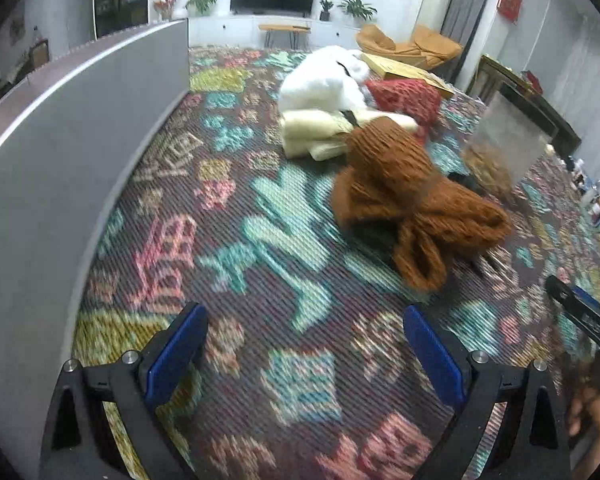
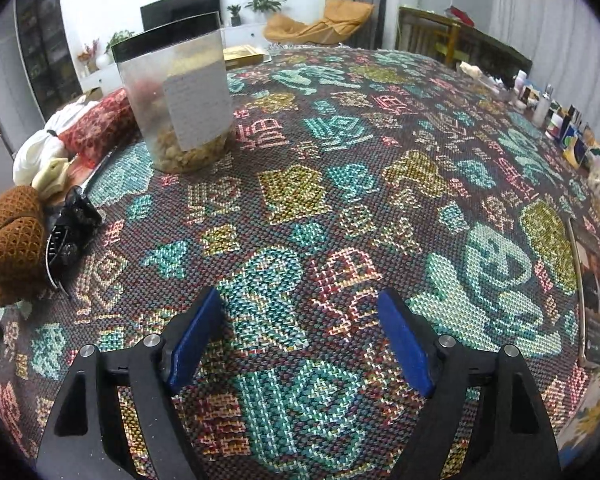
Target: Organize soft objects
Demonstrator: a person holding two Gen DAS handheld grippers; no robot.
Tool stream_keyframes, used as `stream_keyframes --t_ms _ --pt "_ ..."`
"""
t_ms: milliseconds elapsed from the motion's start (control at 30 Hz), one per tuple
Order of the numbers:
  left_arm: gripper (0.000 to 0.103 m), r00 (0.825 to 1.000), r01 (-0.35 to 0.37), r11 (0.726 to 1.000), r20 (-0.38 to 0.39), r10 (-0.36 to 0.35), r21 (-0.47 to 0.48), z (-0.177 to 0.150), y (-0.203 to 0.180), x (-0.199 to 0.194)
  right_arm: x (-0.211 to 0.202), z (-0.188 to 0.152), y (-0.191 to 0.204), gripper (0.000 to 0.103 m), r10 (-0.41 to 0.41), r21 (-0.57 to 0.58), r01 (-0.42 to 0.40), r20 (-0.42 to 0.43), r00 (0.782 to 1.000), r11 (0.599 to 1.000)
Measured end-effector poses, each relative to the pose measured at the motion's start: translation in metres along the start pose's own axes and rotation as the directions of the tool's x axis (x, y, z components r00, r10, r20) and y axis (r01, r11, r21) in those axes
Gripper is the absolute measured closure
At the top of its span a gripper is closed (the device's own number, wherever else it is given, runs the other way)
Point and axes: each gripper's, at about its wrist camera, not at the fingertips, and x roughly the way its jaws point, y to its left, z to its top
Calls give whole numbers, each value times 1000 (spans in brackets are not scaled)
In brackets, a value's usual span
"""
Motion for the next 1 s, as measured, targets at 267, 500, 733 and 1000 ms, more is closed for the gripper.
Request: stream_keyframes --t_ms 267,500,733,1000 --pt "0 997 -79 990 16 77 114 2 -12 17 -1 0 0 20 -2 2 2 2 1000 1000" --pt "0 997 -76 991 17 75 112 2 -10 16 -1 0 0 20 -1 8 1 3 1000 1000" --pt "0 997 -76 991 17 75 113 2 -11 16 -1 0 0 20 0 8 0 3 1000 1000" --pt "0 997 -76 991 17 75 112 2 -10 16 -1 0 0 20 -1 8 0 3 1000 1000"
